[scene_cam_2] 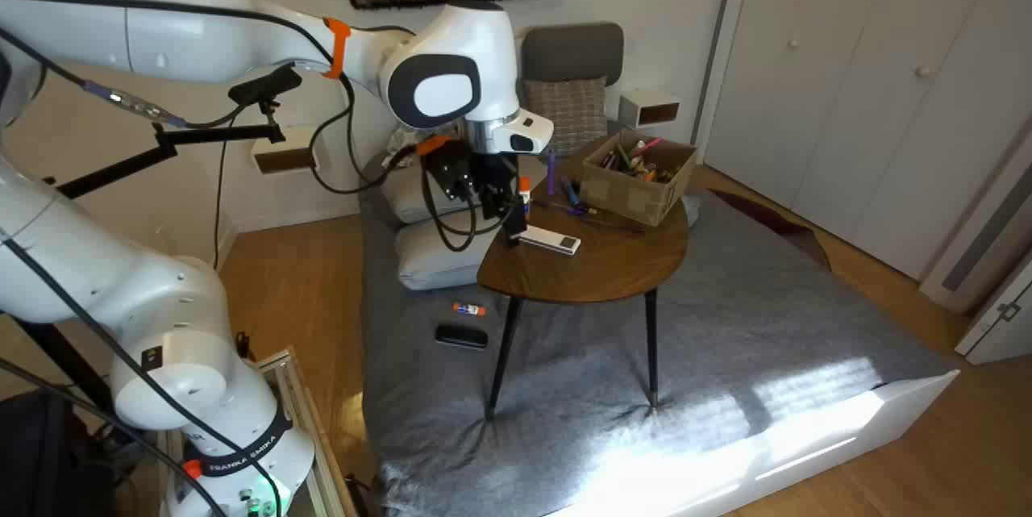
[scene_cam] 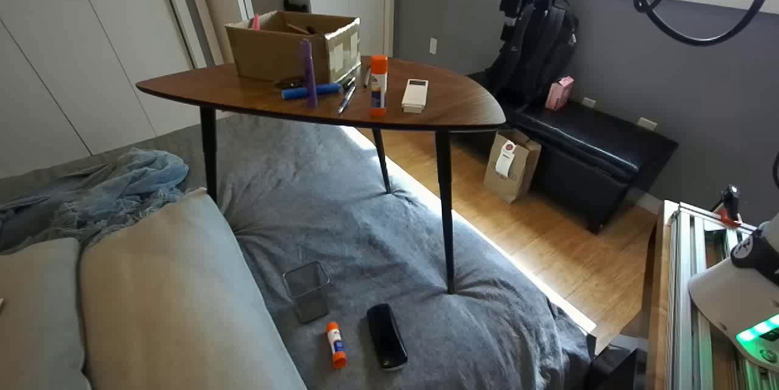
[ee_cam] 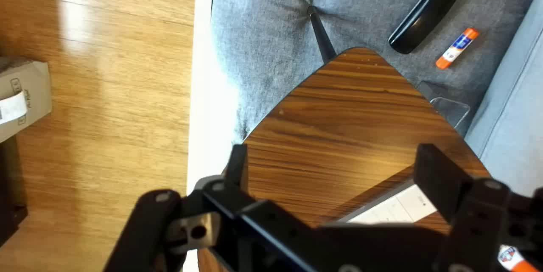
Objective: Press a button on the white remote control.
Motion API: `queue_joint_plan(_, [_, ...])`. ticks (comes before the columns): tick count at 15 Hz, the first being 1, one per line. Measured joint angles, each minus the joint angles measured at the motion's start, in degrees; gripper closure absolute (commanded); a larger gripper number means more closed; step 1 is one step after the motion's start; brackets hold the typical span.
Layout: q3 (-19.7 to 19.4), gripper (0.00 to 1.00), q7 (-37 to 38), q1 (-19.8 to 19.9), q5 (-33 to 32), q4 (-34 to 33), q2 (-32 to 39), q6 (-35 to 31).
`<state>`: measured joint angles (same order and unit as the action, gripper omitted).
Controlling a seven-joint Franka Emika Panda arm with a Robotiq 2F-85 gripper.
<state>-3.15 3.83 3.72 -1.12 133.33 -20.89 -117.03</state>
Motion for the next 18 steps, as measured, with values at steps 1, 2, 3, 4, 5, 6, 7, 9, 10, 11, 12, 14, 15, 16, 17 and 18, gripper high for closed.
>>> queue_joint_plan(1, [0.0, 0.00, 0.0, 0.0, 0.0, 0.0, 0.0, 0.0])
queue_joint_plan(2, [0.0, 0.00, 0.0, 0.0, 0.0, 0.0, 0.0, 0.0])
queue_joint_plan(3, [0.0, 0.00, 0.0, 0.0, 0.0, 0.0, 0.0, 0.0])
queue_joint_plan(4, [0.0, 0.00, 0.0, 0.0, 0.0, 0.0, 0.0, 0.0])
queue_joint_plan(5, [0.0, 0.00, 0.0, 0.0, 0.0, 0.0, 0.0, 0.0])
queue_joint_plan(6, [0.0, 0.00, 0.0, 0.0, 0.0, 0.0, 0.0, 0.0])
queue_joint_plan(7, [0.0, 0.00, 0.0, 0.0, 0.0, 0.0, 0.0, 0.0])
queue_joint_plan(9, [0.0, 0.00, 0.0, 0.0, 0.0, 0.0, 0.0, 0.0])
queue_joint_plan(10, [0.0, 0.00, 0.0, 0.0, 0.0, 0.0, 0.0, 0.0])
queue_joint_plan(11, [-0.3, 0.00, -0.6, -0.1, 1.5, -0.1, 0.0, 0.0])
queue_joint_plan(12, [-1.0, 0.00, -1.9, -0.4, 4.4, -0.3, 0.2, -0.1])
queue_joint_plan(14, [-3.1, 0.00, -4.9, -0.7, 10.8, -2.1, 1.4, 0.0])
queue_joint_plan(15, [-4.3, 0.00, -6.4, -0.8, 14.1, -3.8, 2.6, 0.3])
queue_joint_plan(16, [-5.4, 0.25, -7.6, -0.8, 17.2, -5.8, 4.1, 1.2])
queue_joint_plan(17, [-6.6, 0.26, -8.7, -0.8, 20.4, -8.1, 6.0, 2.8])
queue_joint_plan(18, [-7.5, 0.34, -9.5, -0.8, 23.2, -10.5, 8.0, 4.8])
